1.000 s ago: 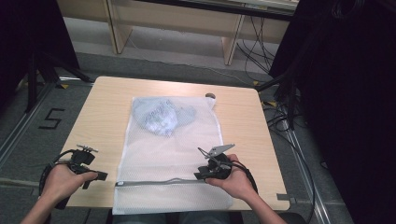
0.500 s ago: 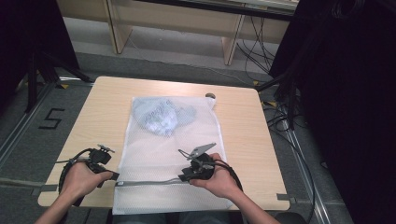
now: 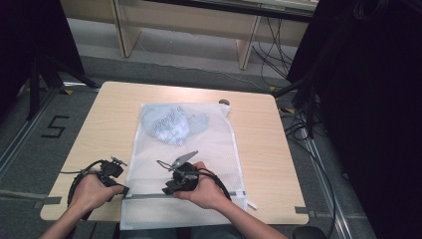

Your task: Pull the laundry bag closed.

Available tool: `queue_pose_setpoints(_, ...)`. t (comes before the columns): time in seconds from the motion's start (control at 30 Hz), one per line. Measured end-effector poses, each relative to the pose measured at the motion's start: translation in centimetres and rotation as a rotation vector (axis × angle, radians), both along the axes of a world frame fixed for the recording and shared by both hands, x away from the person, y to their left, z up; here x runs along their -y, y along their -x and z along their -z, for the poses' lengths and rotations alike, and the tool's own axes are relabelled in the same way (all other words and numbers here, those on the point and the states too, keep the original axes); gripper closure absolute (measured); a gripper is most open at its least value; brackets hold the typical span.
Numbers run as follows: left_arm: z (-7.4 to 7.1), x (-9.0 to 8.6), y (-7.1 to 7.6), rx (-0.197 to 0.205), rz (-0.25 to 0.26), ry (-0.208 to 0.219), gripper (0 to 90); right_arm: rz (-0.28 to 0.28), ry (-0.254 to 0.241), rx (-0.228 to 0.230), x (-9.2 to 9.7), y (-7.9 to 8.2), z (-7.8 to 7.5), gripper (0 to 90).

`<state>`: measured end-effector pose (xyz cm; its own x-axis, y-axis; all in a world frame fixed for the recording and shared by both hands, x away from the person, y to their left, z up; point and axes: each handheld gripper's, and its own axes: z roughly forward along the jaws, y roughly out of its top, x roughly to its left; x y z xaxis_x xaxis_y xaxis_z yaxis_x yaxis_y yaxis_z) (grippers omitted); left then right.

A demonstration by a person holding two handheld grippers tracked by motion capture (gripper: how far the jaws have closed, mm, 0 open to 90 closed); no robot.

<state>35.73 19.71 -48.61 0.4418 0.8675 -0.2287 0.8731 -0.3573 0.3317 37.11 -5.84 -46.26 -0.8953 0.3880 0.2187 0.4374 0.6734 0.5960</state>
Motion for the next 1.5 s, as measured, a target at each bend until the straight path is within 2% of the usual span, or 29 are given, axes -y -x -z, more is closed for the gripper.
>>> queue_pose_setpoints(0.03, 0.0, 0.0, 0.0, -0.001, 0.0, 0.001, 90.0, 0.007, -0.018, -0.025, -0.8, -0.2, 0.2, 74.5)
queue_pose_setpoints(0.1, 0.1, -0.1, -0.1, 0.004, 0.013, -0.002, 90.0, 0.012, -0.021, -0.028, -1.2, -0.2, 0.4, 75.2)
queue_pose_setpoints(0.13, 0.1, 0.0, 0.0, -0.001, -0.004, 0.004, 90.0, 0.014, -0.035, -0.048, -1.8, -0.3, 0.6, 75.9)
queue_pose_setpoints(0.23, 0.2, -0.1, -0.1, 0.001, -0.004, 0.005, 90.0, 0.009, -0.068, -0.1, -3.4, -0.4, 1.2, 76.1)
queue_pose_setpoints(0.37, 0.2, -0.1, -0.1, 0.003, -0.009, 0.003, 90.0, -0.004, -0.068, -0.089, -4.6, -0.5, 1.6, 75.6)
queue_pose_setpoints(0.4, 0.2, 0.0, 0.0, 0.0, -0.012, 0.003, 90.0, -0.002, -0.075, -0.112, -5.1, -0.5, 1.8, 75.3)
queue_pose_setpoints(0.5, 0.1, 0.1, 0.0, -0.001, -0.011, -0.006, 90.0, -0.004, -0.09, -0.12, -6.1, -0.5, 2.2, 74.6)
queue_pose_setpoints(0.53, 0.0, -0.1, -0.1, 0.001, 0.014, -0.02, 90.0, -0.005, -0.087, -0.125, -6.4, -0.5, 2.3, 74.6)
queue_pose_setpoints(0.57, -0.1, 0.1, 0.0, 0.001, -0.015, -0.009, 90.0, -0.022, -0.088, -0.112, -6.7, -0.6, 2.5, 74.5)
queue_pose_setpoints(0.63, -0.3, 0.0, 0.0, 0.015, -0.007, -0.008, 89.9, -0.022, -0.086, -0.127, -7.4, -0.4, 2.8, 74.3)
queue_pose_setpoints(0.7, -0.3, 0.0, 0.2, 0.014, -0.024, -0.002, 89.9, -0.022, -0.088, -0.127, -7.5, -0.4, 3.0, 74.3)
queue_pose_setpoints(0.77, -0.2, -0.2, 0.1, 0.002, -0.014, -0.014, 89.9, 0.0, -0.059, -0.189, -7.8, 0.0, 2.9, 74.1)
queue_pose_setpoints(0.8, -0.1, -0.3, 0.0, -0.001, -0.008, -0.02, 89.9, -0.008, -0.067, -0.171, -8.1, 0.0, 3.2, 73.9)
queue_pose_setpoints(0.93, 0.0, -0.3, 0.0, -0.001, -0.011, -0.015, 89.9, -0.027, -0.07, -0.163, -8.4, -0.3, 3.5, 73.8)
queue_pose_setpoints(0.97, 0.0, -0.3, 0.0, -0.001, -0.011, -0.015, 89.9, -0.027, -0.07, -0.163, -8.4, -0.3, 3.5, 73.8)
queue_pose_setpoints(1.0, 0.0, -0.3, 0.0, -0.003, -0.011, -0.014, 89.9, -0.004, -0.068, -0.185, -8.5, -0.1, 3.4, 73.7)
queue_pose_setpoints(1.13, 0.0, -0.4, -0.1, -0.006, -0.01, -0.014, 90.0, -0.014, -0.071, -0.18, -8.8, -0.2, 3.5, 73.6)
queue_pose_setpoints(1.2, 0.1, -0.3, 0.0, -0.001, -0.019, -0.008, 89.9, 0.024, -0.035, -0.249, -8.9, 0.2, 3.1, 73.6)
queue_pose_setpoints(1.27, 0.1, -0.3, 0.0, 0.0, -0.022, -0.007, 89.9, -0.015, -0.072, -0.183, -9.1, -0.2, 3.6, 73.7)
queue_pose_setpoints(1.37, 0.1, -0.4, 0.0, -0.001, -0.021, -0.004, 89.9, -0.014, -0.081, -0.184, -9.4, -0.1, 3.8, 76.5)
queue_pose_setpoints(1.4, 0.2, -0.6, -0.2, 0.015, 0.014, -0.011, 90.0, -0.01, -0.078, -0.181, -9.5, -0.1, 3.9, 79.7)
queue_pose_setpoints(1.5, 0.2, -0.6, -0.2, 0.017, 0.014, -0.005, 90.0, -0.01, -0.082, -0.183, -9.6, -0.1, 4.0, 82.7)
